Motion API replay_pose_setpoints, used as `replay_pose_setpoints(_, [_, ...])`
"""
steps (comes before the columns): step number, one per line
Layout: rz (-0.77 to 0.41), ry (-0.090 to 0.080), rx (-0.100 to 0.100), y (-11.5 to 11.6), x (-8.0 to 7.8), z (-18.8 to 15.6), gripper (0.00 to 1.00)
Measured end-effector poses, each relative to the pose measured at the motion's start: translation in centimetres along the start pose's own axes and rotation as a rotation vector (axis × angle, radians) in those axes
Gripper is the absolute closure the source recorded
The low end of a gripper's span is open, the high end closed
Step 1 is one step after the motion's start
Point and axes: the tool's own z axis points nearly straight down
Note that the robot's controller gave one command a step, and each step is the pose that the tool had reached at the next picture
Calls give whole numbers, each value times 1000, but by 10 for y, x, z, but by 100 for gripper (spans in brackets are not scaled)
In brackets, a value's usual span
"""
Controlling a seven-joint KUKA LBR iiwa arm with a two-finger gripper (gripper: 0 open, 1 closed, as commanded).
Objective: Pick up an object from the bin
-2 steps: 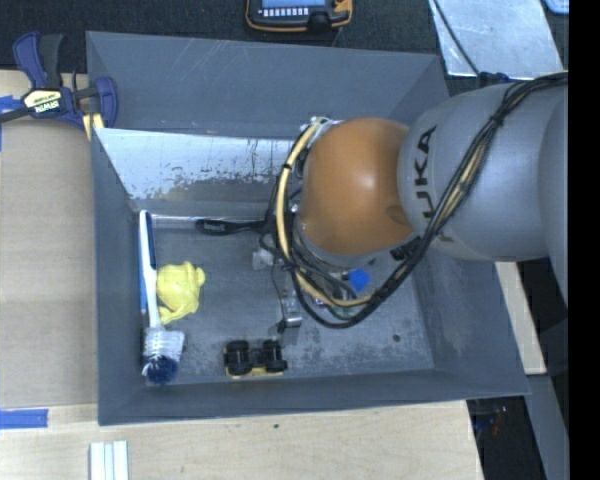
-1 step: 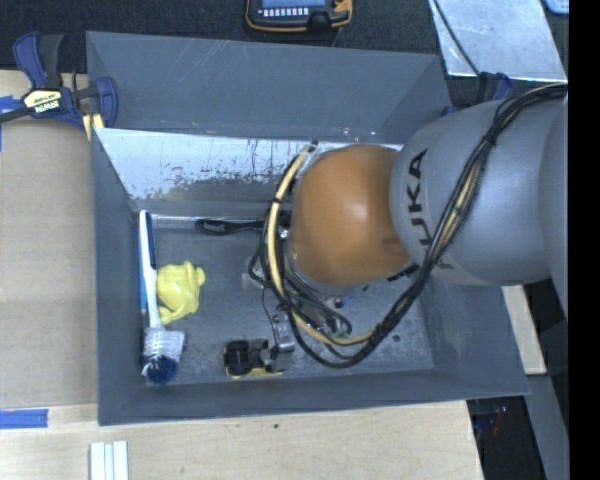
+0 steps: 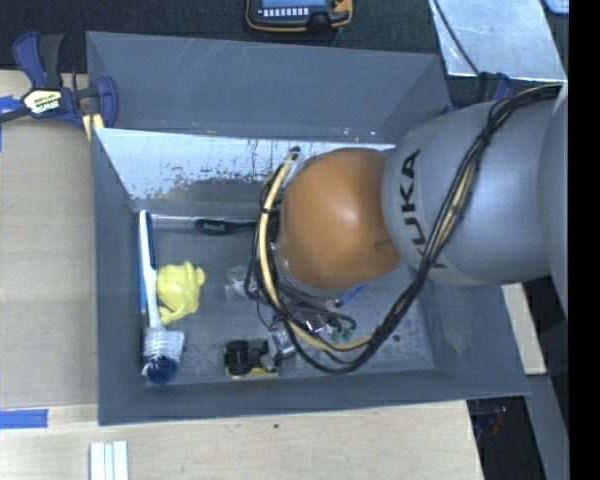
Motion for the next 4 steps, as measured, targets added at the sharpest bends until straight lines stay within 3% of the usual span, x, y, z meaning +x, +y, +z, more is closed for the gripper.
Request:
replay_pose_setpoints(1, [49,-13,2,-23,3,79,0])
replay_pose_setpoints(2, [49,-25,2,-32,7,77,100])
replay_pose_setpoints(4, [50,-18,1,-32,9,59,100])
